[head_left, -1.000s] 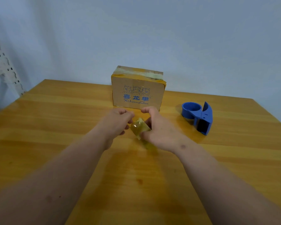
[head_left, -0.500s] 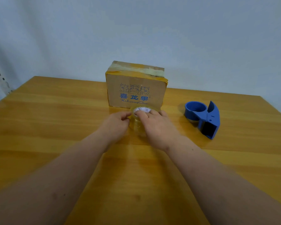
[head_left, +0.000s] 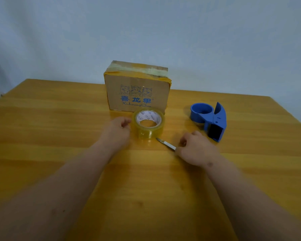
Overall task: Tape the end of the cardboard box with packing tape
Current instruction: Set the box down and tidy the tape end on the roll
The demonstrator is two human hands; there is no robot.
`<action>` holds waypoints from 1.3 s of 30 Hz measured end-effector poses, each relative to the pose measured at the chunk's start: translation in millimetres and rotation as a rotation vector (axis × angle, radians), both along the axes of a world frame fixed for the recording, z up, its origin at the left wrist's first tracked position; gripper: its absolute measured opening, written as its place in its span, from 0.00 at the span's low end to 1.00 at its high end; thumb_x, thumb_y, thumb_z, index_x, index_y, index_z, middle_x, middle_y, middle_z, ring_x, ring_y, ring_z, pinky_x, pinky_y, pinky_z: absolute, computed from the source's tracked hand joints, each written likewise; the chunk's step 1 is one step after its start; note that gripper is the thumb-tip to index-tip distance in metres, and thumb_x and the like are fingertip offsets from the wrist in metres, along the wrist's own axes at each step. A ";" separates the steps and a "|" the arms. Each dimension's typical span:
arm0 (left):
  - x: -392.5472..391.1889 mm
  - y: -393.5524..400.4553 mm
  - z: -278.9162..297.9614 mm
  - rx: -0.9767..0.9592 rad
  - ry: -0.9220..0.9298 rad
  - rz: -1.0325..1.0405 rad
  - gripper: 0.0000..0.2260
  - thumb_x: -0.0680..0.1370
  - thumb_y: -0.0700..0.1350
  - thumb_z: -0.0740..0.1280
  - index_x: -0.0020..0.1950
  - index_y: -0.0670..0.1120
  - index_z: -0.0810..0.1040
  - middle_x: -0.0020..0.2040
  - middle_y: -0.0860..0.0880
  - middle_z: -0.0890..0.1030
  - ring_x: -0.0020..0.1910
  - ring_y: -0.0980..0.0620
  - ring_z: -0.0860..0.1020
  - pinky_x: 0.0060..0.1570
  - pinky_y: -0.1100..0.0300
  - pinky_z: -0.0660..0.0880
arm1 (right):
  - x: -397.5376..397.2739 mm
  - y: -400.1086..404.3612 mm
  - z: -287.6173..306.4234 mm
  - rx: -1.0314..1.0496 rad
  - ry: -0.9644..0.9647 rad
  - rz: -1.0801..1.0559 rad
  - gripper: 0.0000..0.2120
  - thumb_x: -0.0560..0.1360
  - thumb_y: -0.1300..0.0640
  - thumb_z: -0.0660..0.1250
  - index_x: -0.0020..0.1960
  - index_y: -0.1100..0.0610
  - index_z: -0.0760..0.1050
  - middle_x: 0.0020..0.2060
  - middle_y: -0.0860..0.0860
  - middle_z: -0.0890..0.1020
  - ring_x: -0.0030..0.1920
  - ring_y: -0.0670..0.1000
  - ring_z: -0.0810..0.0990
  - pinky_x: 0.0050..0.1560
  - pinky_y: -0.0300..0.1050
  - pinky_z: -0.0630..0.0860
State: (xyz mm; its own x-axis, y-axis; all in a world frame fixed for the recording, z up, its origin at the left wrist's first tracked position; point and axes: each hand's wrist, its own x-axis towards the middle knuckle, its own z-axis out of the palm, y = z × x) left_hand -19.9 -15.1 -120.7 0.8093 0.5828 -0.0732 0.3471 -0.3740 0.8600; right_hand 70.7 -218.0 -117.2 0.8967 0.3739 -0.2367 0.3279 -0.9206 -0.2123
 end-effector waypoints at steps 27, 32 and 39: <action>-60.1 -26.3 24.1 -0.006 0.057 -0.066 0.11 0.80 0.43 0.60 0.59 0.48 0.79 0.57 0.48 0.79 0.58 0.48 0.75 0.52 0.57 0.67 | -67.6 -10.9 22.0 1.064 0.660 -0.244 0.09 0.82 0.58 0.58 0.50 0.59 0.75 0.34 0.54 0.78 0.29 0.49 0.74 0.29 0.42 0.69; -63.8 -25.6 25.8 -0.009 0.060 -0.063 0.10 0.80 0.44 0.60 0.58 0.49 0.79 0.57 0.48 0.79 0.57 0.49 0.75 0.52 0.56 0.68 | -75.1 -5.0 23.9 1.106 0.725 -0.242 0.10 0.81 0.54 0.59 0.50 0.59 0.75 0.27 0.53 0.76 0.23 0.48 0.67 0.23 0.39 0.59; -66.0 -25.0 26.1 0.012 0.058 -0.068 0.11 0.80 0.43 0.60 0.58 0.49 0.79 0.58 0.48 0.79 0.57 0.49 0.75 0.51 0.57 0.68 | -78.8 2.3 25.9 1.154 0.717 -0.220 0.11 0.80 0.52 0.61 0.44 0.58 0.72 0.25 0.54 0.74 0.22 0.48 0.64 0.24 0.39 0.56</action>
